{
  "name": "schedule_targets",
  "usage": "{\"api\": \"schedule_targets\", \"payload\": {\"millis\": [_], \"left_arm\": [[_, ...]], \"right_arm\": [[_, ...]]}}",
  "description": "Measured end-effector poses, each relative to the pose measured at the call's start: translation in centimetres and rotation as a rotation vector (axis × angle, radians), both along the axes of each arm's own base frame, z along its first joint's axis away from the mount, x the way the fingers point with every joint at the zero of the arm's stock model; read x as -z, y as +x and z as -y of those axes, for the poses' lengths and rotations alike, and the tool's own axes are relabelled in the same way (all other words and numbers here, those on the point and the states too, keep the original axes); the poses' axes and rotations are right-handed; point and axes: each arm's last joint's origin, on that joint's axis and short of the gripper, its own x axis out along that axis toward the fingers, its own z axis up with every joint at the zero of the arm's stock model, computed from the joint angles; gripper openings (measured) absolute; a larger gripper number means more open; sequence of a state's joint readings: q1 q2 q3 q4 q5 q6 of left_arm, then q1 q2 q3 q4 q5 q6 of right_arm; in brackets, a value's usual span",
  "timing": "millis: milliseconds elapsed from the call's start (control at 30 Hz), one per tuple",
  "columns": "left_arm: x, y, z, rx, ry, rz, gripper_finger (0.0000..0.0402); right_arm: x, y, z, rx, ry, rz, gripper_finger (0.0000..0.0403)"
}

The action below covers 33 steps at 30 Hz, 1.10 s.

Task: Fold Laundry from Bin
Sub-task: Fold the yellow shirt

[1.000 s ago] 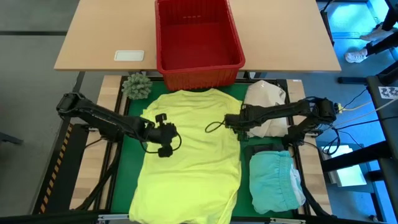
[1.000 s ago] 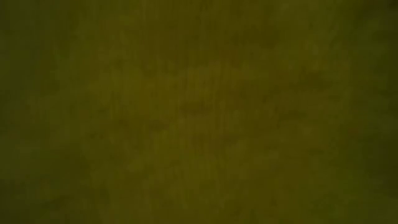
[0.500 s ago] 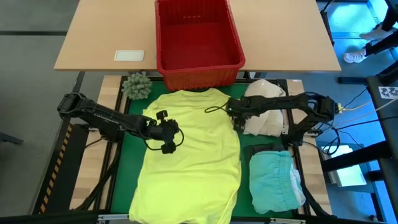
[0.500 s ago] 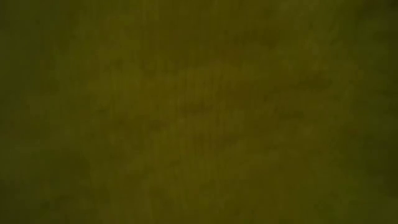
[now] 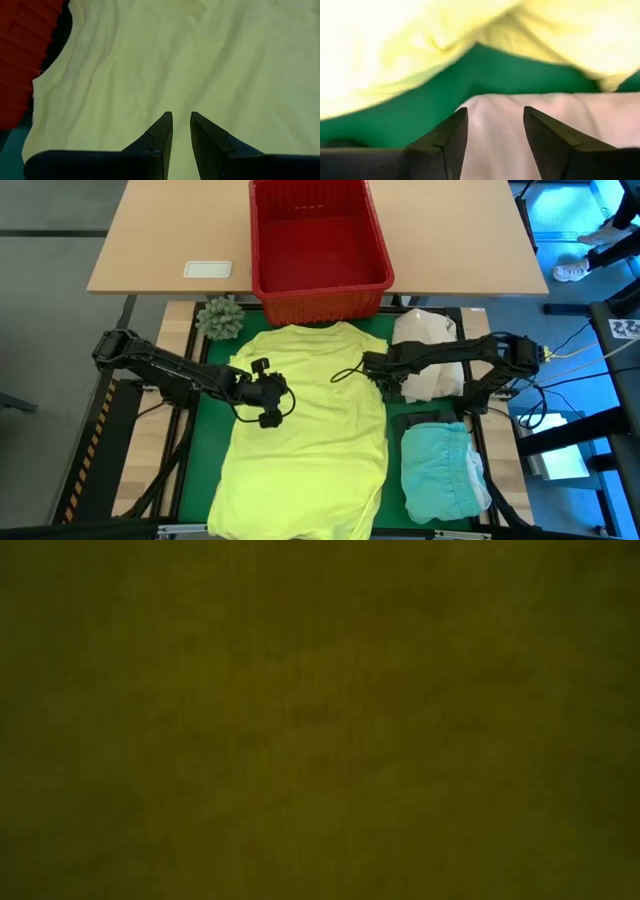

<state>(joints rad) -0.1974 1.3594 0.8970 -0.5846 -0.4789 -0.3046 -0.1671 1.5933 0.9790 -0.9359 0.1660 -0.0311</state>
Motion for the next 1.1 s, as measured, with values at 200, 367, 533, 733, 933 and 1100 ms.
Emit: {"api": "schedule_targets", "payload": {"millis": [200, 367, 533, 733, 933, 1100], "left_arm": [[0.0, 0.0, 0.2, 0.008, -0.001, 0.001, 0.0064], [0.0, 0.0, 0.2, 0.003, -0.004, 0.004, 0.0064], [0.0, 0.1, 0.4, 0.010, -0.007, 0.010, 0.0064], [-0.1, 0.2, 0.4, 0.011, -0.008, 0.025, 0.0064], [-0.2, 0.4, 0.4, 0.012, -0.009, 0.053, 0.0064], [-0.2, 0.5, 0.4, 0.012, -0.010, 0.058, 0.0064]], "right_arm": [[-1.9, 2.1, -0.1, 0.010, -0.100, 0.154, 0.0193], [-0.4, 2.1, 1.7, 0.023, -0.138, 0.149, 0.0193], [1.2, 1.6, 4.6, 0.113, -0.135, 0.140, 0.0193], [2.5, 1.1, 7.5, 0.186, -0.083, 0.140, 0.0193], [3.0, 1.3, 9.1, 0.199, -0.077, 0.201, 0.0159], [2.6, 1.9, 9.3, 0.184, -0.078, 0.244, 0.0037]]}}
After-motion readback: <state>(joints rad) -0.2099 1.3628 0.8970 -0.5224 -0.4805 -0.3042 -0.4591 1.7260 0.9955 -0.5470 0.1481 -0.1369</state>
